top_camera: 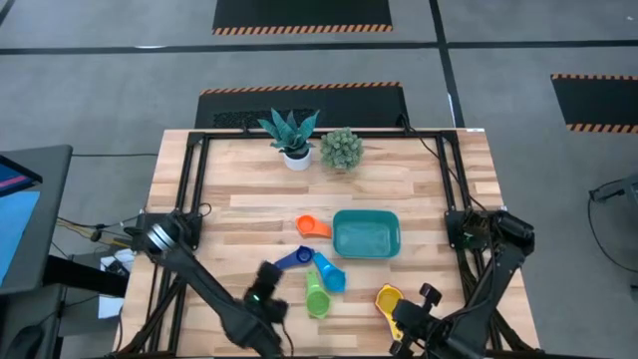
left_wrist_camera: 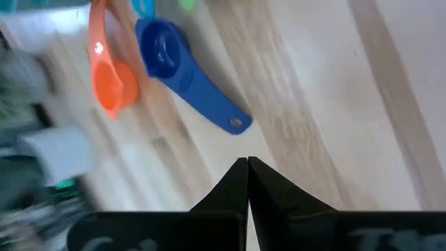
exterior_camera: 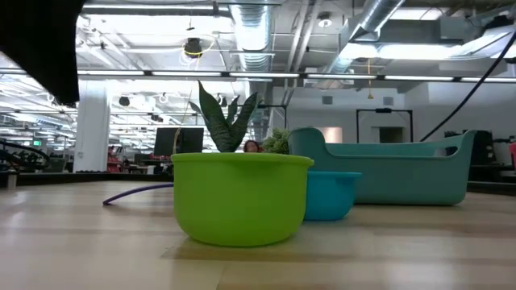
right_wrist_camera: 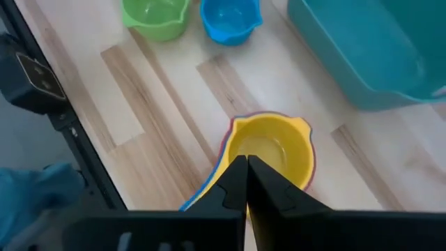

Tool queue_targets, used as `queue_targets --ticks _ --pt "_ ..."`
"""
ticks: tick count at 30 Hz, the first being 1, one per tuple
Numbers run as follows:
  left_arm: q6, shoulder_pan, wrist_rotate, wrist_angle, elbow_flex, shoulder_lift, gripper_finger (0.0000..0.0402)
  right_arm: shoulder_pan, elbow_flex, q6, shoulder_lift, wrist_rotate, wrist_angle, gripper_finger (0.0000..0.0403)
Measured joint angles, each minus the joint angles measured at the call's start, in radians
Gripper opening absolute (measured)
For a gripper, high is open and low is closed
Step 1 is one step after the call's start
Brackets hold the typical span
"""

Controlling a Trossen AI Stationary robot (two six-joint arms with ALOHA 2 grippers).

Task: Nest measuring cups in basket
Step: Stack the green measuring cup on top of the yellow measuring cup

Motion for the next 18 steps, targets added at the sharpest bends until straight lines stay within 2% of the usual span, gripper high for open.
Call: queue_targets --ticks 2,4,6,9,12,14,18 --pt "-0.025 0.000 0.008 0.217 -0.207 -0.141 0.0000 0.000 0.000 -0.028 0.000 0.052 0.007 0.0029" --pt "-0.026 0.002 0.042 0.503 -0.412 -0.277 0.0000 -0.012 0.000 -0.086 0.000 0.096 0.019 0.0026" --pt "-0.028 0.006 0.069 0.780 -0.605 -0.403 0.0000 -0.035 0.000 -0.170 0.000 0.112 0.044 0.0024" --pt "-0.078 0.018 0.071 1.137 -0.830 -0.549 0.0000 -0.083 0.000 -0.289 0.000 0.112 0.089 0.0021" --pt "-0.141 0.022 0.049 1.323 -0.970 -0.646 0.0000 -0.145 0.000 -0.433 0.002 0.105 0.158 0.0021" --pt "-0.151 0.017 0.017 1.369 -1.021 -0.687 0.0000 -0.191 -0.002 -0.584 0.004 0.073 0.224 0.0023" --pt "-0.133 0.004 -0.045 1.371 -1.053 -0.724 0.0000 -0.285 -0.054 -0.982 0.004 -0.095 0.463 0.0028"
